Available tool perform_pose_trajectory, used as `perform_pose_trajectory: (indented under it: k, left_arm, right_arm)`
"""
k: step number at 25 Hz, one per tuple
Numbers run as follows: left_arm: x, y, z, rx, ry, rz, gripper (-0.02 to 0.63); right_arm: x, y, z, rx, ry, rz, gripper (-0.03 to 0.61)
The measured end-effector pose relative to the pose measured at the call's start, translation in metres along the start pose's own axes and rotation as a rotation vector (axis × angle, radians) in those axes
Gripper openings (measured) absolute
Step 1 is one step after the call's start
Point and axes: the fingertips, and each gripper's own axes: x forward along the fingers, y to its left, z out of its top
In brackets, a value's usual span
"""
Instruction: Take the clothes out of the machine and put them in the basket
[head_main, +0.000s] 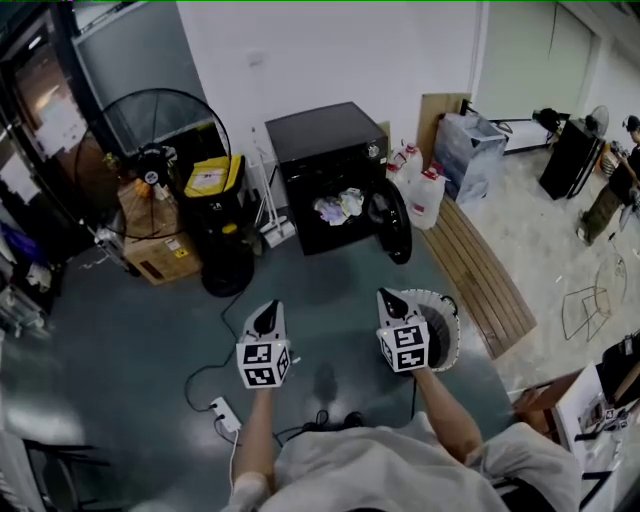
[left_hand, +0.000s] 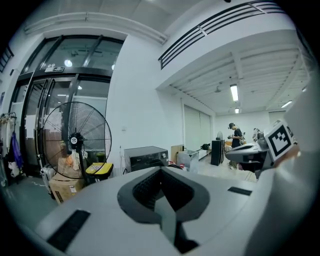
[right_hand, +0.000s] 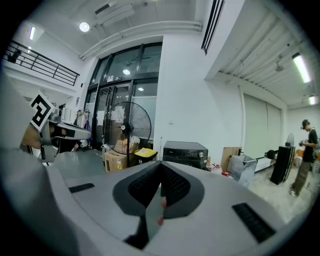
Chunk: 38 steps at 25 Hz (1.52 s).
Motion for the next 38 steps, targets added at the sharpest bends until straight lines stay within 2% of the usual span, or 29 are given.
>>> perform_pose_trajectory:
  k: [9,20,27,33,38]
  left_arm:
    - [0.032,0.001,-0.005,-0.013,0.014,-0.001,0.018]
    - [0.118,0.041,-0.010,-0.029,0.030,-0.053,0.018]
    - [0.177,0.112,-0.005,-0.043,0.038,-0.080,0.018]
    - [0.232,0.185,0.020,-0.055,0.021,-0.109,0.018]
    - [0.270,0.222,0.034,-0.050,0.012,-0.146,0.018]
  right_arm:
    - [0.030,-0.016,-0.006,0.014,0.023,0.000,0.023]
    - [0.105,-0.030,-0.006,0.006,0.052,-0.026,0.023]
    - [0.193,-0.015,0.019,-0.029,0.077,-0.038,0.023]
    - [0.275,0.000,0.064,-0.062,0.071,-0.063,0.023]
    - [0.325,0.009,0.081,-0.067,0.070,-0.087,0.023]
